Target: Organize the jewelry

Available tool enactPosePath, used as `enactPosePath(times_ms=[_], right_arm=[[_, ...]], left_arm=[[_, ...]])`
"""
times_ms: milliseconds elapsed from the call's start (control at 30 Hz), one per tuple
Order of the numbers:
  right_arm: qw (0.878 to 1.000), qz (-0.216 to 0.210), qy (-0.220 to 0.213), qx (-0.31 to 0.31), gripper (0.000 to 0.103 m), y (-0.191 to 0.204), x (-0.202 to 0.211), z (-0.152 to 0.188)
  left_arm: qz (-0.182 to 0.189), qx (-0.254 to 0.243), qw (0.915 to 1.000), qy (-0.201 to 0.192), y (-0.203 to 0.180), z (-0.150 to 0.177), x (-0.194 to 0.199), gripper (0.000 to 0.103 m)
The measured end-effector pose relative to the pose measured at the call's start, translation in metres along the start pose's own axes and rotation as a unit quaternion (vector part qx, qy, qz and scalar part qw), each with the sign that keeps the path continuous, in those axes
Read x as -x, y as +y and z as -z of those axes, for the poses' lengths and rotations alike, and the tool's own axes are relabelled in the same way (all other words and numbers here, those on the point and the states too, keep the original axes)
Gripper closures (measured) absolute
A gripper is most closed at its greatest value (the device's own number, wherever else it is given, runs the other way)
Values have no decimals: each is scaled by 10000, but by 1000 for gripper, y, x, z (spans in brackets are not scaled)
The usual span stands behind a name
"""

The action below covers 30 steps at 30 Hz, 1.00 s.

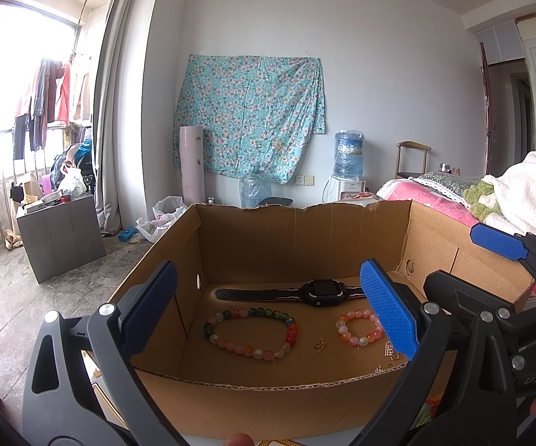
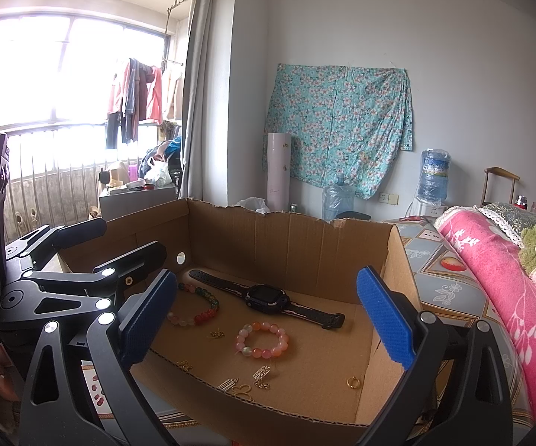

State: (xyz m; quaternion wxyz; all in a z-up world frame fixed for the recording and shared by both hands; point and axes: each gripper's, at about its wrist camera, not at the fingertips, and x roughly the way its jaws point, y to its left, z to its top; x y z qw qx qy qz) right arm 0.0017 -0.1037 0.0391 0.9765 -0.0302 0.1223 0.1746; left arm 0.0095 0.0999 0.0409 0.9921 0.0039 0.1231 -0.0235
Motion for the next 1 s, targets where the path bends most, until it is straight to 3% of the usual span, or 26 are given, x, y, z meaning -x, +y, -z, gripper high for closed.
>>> enactPosePath(times_ms=[1000], right_arm=[[10000, 0, -1, 0, 8, -2, -1, 0]], left_arm=[[0, 0, 10000, 0, 0, 1, 1, 8]])
